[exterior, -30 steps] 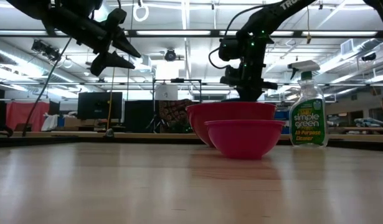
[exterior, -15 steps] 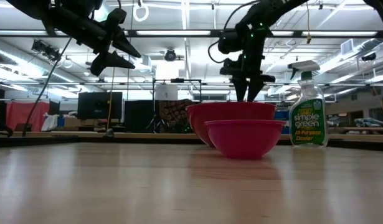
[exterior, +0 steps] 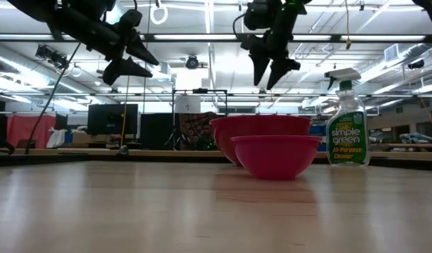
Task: Nest bowls inside each other
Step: Stack the blue bowl on top of the green bowls
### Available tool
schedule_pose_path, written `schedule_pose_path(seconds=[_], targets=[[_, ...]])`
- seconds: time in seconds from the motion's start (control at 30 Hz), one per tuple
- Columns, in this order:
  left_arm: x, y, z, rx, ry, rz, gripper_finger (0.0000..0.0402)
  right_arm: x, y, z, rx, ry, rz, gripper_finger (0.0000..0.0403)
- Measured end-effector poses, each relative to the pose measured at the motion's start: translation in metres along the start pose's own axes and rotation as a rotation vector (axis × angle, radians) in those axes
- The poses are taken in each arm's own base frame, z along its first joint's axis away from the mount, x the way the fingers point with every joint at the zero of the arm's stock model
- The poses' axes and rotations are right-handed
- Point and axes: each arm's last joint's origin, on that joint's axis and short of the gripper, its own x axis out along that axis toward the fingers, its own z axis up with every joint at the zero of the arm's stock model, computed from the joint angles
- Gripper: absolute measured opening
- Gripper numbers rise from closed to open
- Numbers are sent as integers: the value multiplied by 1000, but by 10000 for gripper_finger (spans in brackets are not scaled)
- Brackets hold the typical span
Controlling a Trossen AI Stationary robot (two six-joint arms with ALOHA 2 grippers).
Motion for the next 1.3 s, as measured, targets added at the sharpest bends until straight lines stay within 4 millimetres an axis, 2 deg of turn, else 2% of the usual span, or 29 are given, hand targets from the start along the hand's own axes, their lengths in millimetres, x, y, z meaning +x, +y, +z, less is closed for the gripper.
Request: schedule_pose_path(seconds=[0.1, 0.23, 0.47, 0.57, 0.7, 0.87, 1.03, 1.2, 1.3], targets=[[-1, -1, 0, -3, 11, -28, 192, 6, 11, -7, -31, 30, 51, 231], [-1, -2, -1, -6, 24, -54, 192, 22, 14, -20, -90, 64, -43, 231], [-1, -2, -1, -6, 26, -56, 192, 61, -19, -29, -33, 125, -138, 231], [-1, -2, -1, -6, 32, -67, 192, 74, -25, -35, -56, 107, -215, 231], [-1, -2, -1, 2, 31, -69, 192, 88, -33, -36, -53, 104, -152, 231], [-1, -2, -1, 2, 31, -69, 192, 87, -35, -36, -31, 110, -128, 231], [-1, -2, -1, 2, 31, -69, 192, 71, -37, -35, 18, 67, -130, 231], [-1, -2, -1, -2, 31, -69, 192, 54, -37, -39, 20, 14, -248, 230], [-1, -2, -1, -3, 31, -69, 192, 51, -37, -44, -40, 30, -348, 226]])
